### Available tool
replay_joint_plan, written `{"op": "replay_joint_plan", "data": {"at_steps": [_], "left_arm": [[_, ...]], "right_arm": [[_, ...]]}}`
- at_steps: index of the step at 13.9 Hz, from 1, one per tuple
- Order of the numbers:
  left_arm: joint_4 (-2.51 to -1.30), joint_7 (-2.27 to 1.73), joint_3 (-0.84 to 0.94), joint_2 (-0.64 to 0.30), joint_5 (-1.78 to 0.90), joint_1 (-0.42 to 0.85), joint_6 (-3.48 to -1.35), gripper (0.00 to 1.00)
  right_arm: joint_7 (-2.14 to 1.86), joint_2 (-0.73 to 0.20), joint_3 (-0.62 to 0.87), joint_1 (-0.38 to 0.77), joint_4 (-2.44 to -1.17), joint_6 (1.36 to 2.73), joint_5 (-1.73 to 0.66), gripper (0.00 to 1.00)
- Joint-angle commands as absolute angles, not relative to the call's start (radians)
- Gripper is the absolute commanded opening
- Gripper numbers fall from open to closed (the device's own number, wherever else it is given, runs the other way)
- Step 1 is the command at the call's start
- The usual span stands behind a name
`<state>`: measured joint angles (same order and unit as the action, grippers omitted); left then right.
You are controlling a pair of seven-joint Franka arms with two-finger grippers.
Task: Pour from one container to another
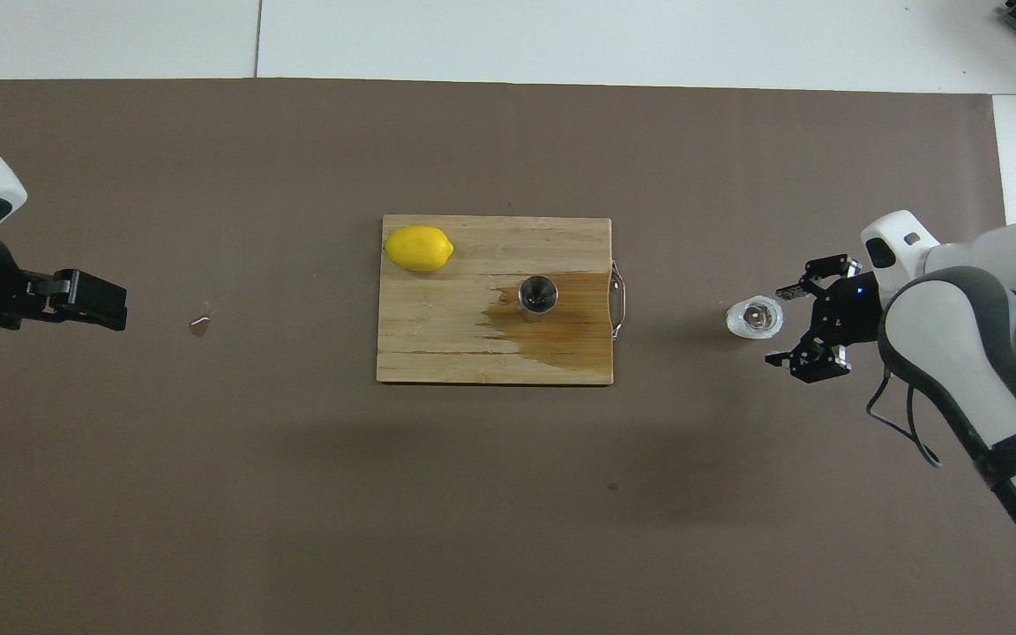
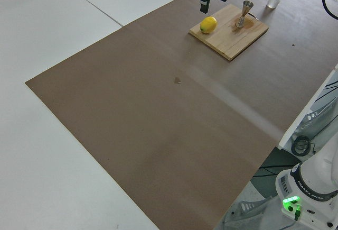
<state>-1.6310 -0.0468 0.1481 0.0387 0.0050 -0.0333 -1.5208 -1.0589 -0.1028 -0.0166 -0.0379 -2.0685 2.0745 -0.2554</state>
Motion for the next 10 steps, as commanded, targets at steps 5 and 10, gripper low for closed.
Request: {"op": "replay_joint_plan", "data": {"at_steps": [5, 10], "left_arm": [[-1.661, -0.052, 0.146, 0.067, -0.006, -0.037, -1.517, 1.0], [-1.66, -0.052, 0.146, 0.067, -0.006, -0.037, -1.517, 1.0]], "right_arm": [[-0.431, 0.021, -0.006, 0.034, -2.049, 1.896, -0.02, 1.0], [0.034, 0.129, -0.011, 0.074, -1.889, 1.628, -0.011, 1.0]]}}
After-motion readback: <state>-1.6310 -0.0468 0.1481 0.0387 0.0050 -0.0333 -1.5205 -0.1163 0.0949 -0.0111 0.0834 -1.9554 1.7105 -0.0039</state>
